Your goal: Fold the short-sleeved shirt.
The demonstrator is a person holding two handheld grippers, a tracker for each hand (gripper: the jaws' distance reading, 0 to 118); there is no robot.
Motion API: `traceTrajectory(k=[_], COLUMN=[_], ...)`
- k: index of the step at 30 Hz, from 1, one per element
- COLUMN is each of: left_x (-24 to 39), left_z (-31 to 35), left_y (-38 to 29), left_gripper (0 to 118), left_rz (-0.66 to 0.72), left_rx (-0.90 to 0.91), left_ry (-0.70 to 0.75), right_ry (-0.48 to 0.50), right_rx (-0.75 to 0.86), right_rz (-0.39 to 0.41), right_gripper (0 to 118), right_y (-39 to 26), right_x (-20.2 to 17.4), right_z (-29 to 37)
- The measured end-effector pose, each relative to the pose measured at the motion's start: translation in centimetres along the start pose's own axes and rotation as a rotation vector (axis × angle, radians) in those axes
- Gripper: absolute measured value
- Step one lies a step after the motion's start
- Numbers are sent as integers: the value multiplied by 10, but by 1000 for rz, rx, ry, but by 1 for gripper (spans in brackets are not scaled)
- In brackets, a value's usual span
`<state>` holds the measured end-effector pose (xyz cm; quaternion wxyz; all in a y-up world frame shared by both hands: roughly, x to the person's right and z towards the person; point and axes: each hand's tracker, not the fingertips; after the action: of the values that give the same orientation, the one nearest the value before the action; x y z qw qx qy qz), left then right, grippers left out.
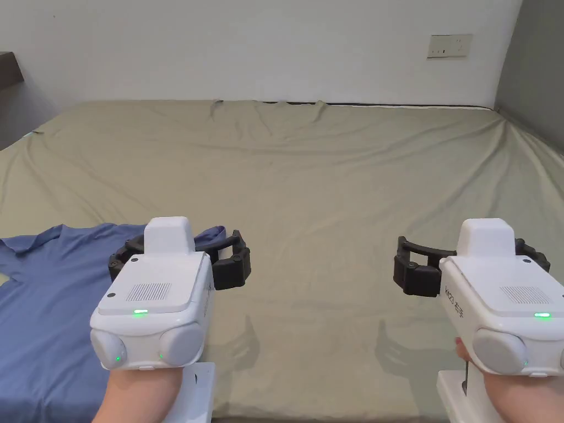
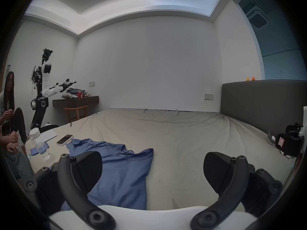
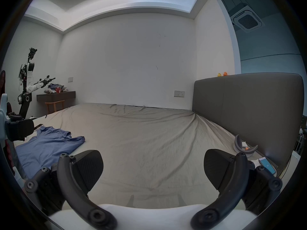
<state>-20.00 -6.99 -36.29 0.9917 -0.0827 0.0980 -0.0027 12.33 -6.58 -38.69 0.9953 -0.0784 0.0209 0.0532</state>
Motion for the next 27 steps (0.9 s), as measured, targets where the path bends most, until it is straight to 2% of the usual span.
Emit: traceTrajectory(k=[8, 12, 15, 16, 17, 18, 19, 20, 21, 22, 24, 25, 26, 27], left_x=[1, 1, 1, 2, 6, 12, 21, 30, 40, 48, 53, 52, 51, 52], left_z=[0, -1, -1, -1, 0, 1, 1, 2, 3, 1, -2, -1, 0, 3], left_y=[0, -1, -1, 0, 0, -2, -8, -18, -33, -50, -92, -106, -119, -121], left_gripper=[118, 118, 118, 118, 118, 118, 118, 118, 118, 118, 118, 117, 117, 117], left_rz=[-9, -18, -24, -41, -126, -263, -422, -629, -851, -1063, -1545, -1679, -1734, -1724], left_rx=[-7, -6, -3, -1, 25, 54, 66, 90, 139, 165, 129, 115, 79, 26], left_ry=[-7, -5, -4, 1, 24, 58, 84, 97, 127, 157, 149, 129, 82, 21], right_ry=[-2, -10, 3, 3, -5, -15, -27, -47, -46, -57, -41, -4, 56, 92], right_rx=[-4, 28, 24, 21, 28, 51, 80, 151, 265, 316, 359, 362, 343, 289], right_rz=[-11, 59, 65, 78, 137, 234, 367, 567, 828, 1017, 1485, 1663, 1807, 1835], right_gripper=[118, 118, 118, 118, 118, 118, 118, 118, 118, 118, 118, 118, 118, 118], right_y=[-1, 0, -1, -1, -1, -1, -2, -6, -17, -29, -69, -88, -104, -114], right_x=[3, -3, -5, -6, -9, -15, -21, -33, -48, -58, -73, -74, -74, -73], right_z=[-1, 1, 1, 1, 2, 3, 4, 7, 11, 13, 12, 12, 12, 11])
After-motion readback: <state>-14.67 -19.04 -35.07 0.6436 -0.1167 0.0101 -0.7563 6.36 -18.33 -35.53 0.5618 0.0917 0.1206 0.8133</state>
